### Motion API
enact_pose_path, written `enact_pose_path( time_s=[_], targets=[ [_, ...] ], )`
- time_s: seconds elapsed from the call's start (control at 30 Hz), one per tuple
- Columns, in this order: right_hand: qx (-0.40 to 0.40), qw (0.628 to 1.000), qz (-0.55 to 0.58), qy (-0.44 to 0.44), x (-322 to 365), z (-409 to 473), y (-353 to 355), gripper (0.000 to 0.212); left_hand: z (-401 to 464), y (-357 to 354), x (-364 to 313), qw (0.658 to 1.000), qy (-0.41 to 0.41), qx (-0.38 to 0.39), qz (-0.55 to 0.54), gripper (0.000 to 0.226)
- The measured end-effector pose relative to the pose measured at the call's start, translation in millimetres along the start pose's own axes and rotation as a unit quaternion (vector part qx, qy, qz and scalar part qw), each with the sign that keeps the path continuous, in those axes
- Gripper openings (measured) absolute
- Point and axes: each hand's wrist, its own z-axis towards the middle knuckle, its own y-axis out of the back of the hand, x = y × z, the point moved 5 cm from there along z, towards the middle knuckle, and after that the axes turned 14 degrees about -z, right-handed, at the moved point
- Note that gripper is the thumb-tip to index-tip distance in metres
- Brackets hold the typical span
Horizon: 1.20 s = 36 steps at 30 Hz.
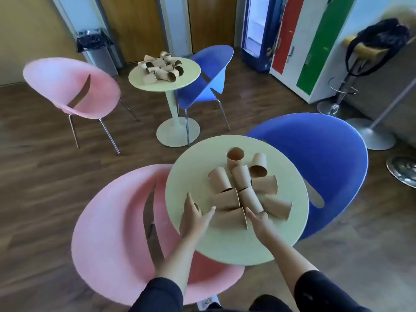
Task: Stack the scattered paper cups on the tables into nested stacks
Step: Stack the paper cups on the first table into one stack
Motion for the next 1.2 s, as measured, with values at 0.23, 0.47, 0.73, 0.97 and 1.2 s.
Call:
enact_pose_path(
  time_s=[0.23,0.47,0.73,0.97,1.2],
  targets=[
    [0.099,0.987,0.016,-0.122,12.8,25.7,-29.5,0.079,29.2,11.4,14.7,0.999,0.022,-0.041,0.015,0.094],
    [0.181,0.966,0.042,-0.182,17.6,52.4,-38.7,0.081,51.3,34.0,25.0,0.987,0.074,-0.144,0.018,0.070],
    [0.231,0.935,0.080,-0.257,9.1,74.5,-39.0,0.076,75.7,20.5,43.7,0.966,0.243,-0.088,0.025,0.070],
    [0.252,0.928,0.066,-0.264,2.1,83.4,-43.4,0.056,84.0,6.0,47.3,0.948,0.315,-0.018,0.029,0.067],
    [0.254,0.934,0.071,-0.241,7.9,82.5,-39.4,0.041,77.6,1.5,53.5,0.923,0.385,0.010,-0.021,0.053]
  ],
)
